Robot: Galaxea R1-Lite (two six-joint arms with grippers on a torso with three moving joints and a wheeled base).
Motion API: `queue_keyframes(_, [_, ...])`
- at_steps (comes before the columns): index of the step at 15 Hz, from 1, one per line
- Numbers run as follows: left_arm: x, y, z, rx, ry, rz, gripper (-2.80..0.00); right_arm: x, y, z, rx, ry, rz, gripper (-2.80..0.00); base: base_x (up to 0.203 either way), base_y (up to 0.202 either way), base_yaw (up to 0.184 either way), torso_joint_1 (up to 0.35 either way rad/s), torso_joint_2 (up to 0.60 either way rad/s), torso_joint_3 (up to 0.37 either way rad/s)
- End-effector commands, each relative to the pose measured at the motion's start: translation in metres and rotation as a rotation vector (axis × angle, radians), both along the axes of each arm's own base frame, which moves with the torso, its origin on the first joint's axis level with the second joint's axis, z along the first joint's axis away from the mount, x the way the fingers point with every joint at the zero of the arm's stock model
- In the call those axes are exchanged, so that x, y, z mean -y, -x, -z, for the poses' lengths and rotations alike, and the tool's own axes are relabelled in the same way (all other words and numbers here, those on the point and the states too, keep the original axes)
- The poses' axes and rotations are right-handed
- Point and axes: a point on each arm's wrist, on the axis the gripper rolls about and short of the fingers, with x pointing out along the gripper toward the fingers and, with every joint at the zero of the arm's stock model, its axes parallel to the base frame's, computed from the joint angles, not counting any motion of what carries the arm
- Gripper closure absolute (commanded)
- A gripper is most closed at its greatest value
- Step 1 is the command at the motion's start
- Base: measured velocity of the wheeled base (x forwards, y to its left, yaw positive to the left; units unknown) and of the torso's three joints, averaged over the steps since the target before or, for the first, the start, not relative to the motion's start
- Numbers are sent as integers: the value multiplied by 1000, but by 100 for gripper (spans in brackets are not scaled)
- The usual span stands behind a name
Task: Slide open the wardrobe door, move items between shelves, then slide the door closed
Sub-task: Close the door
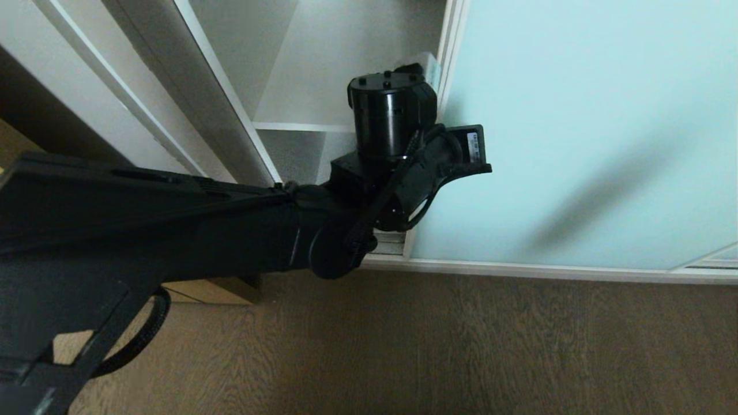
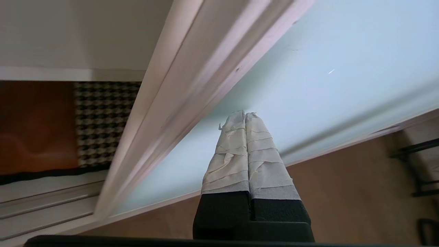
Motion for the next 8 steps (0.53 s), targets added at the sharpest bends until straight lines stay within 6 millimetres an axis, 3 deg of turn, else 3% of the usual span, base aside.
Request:
queue_keyframes(1, [-24,-1,-22,47,37,-64,0,0,0,0,-1,0,-1,0,0,0,0,0,0,0])
queue_keyframes(5, [-64,17,-47,75,39,-123,0,0,0,0,-1,0,-1,0,0,0,0,0,0,0])
queue_keyframes(8, [-91,43,-47,56,21,-138,0,0,0,0,-1,0,-1,0,0,0,0,0,0,0])
